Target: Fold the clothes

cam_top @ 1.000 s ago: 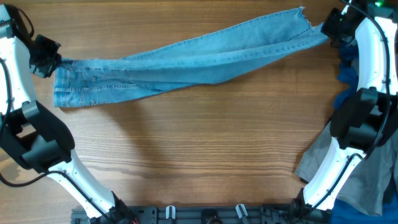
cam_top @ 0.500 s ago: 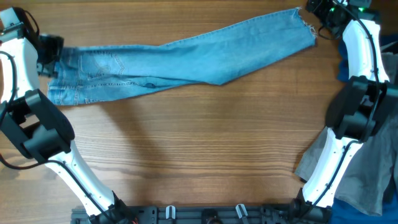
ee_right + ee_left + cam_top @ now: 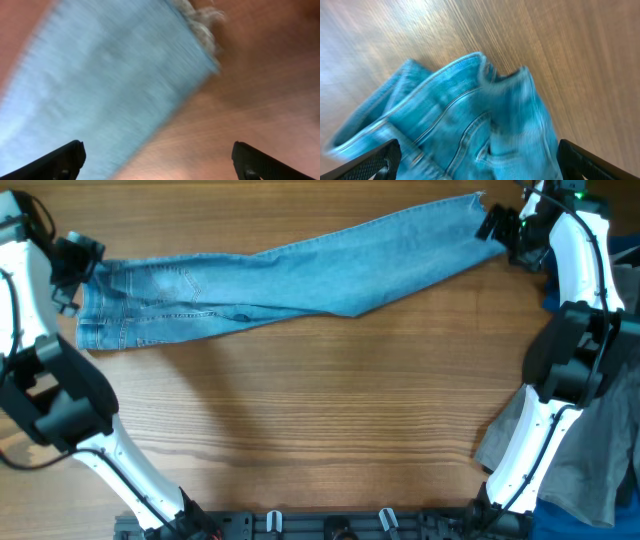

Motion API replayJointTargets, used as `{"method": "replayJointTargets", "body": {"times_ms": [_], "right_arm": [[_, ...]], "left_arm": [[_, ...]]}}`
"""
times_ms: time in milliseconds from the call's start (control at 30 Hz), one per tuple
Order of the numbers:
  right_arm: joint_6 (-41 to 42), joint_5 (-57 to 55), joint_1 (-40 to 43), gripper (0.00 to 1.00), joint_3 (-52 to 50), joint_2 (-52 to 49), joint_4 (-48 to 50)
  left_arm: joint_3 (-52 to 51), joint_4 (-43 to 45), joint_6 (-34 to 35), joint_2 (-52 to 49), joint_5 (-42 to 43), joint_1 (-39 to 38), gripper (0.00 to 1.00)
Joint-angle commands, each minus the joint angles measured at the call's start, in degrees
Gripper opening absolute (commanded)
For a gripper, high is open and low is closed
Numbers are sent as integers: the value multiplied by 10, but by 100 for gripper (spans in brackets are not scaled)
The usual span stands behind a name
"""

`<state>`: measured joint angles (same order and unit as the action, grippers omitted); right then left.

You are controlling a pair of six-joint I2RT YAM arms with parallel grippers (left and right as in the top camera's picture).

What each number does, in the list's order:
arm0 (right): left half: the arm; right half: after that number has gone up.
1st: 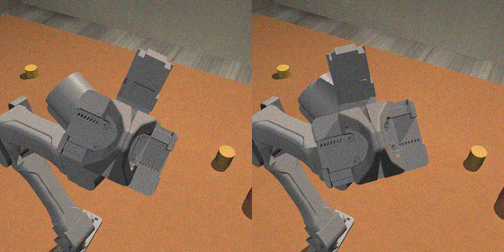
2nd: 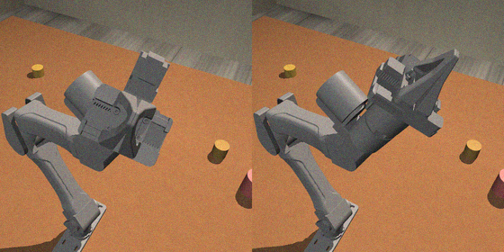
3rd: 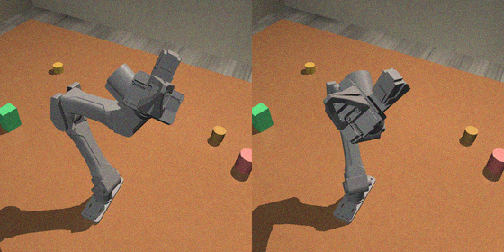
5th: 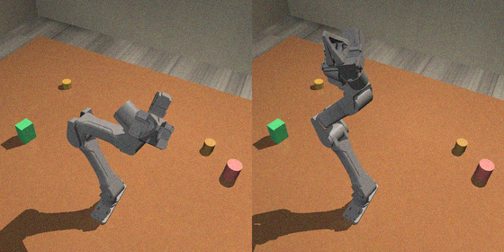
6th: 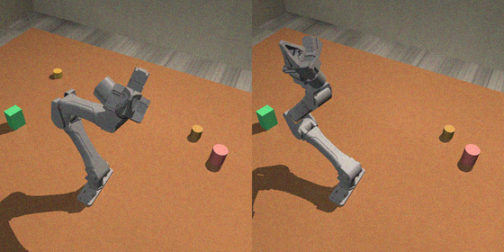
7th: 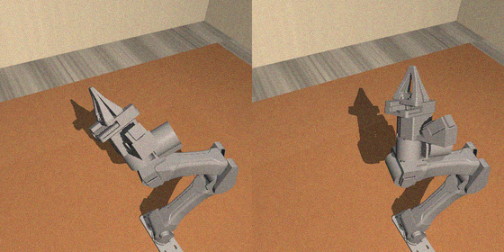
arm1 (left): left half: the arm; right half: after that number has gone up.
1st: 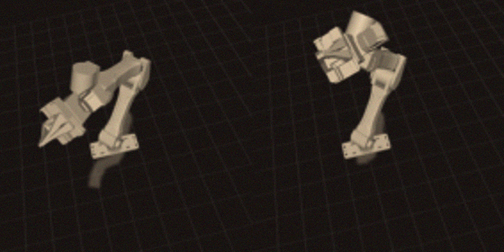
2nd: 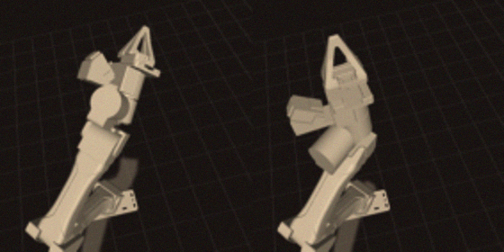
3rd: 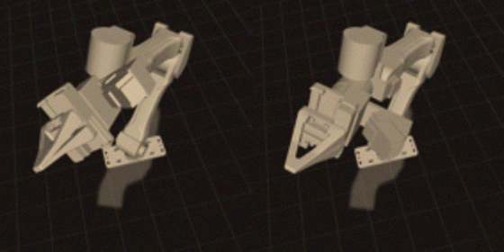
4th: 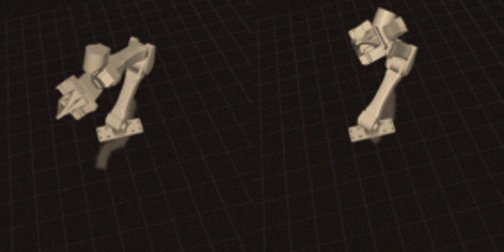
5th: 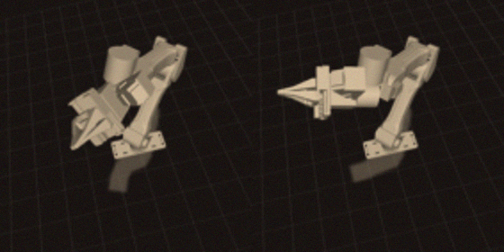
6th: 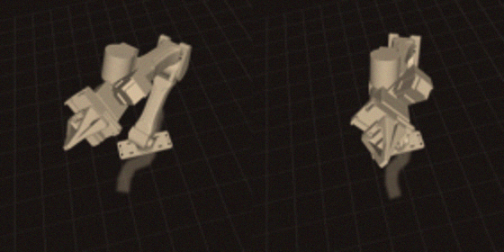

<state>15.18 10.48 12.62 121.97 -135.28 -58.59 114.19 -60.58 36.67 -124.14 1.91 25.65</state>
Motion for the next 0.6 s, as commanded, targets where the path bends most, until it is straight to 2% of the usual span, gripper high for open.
{"method": "replayJointTargets", "body": {"times_ms": [0,267,567], "right_arm": [[-17,-88,-2,100,10,-12,-36],[-17,-109,-2,100,10,-12,-91],[-17,-109,-2,100,10,-12,-158]], "left_arm": [[12,-32,-19,66,-45,10,100],[11,-131,-17,60,-46,9,100],[11,-126,-17,15,-46,24,99]]}}
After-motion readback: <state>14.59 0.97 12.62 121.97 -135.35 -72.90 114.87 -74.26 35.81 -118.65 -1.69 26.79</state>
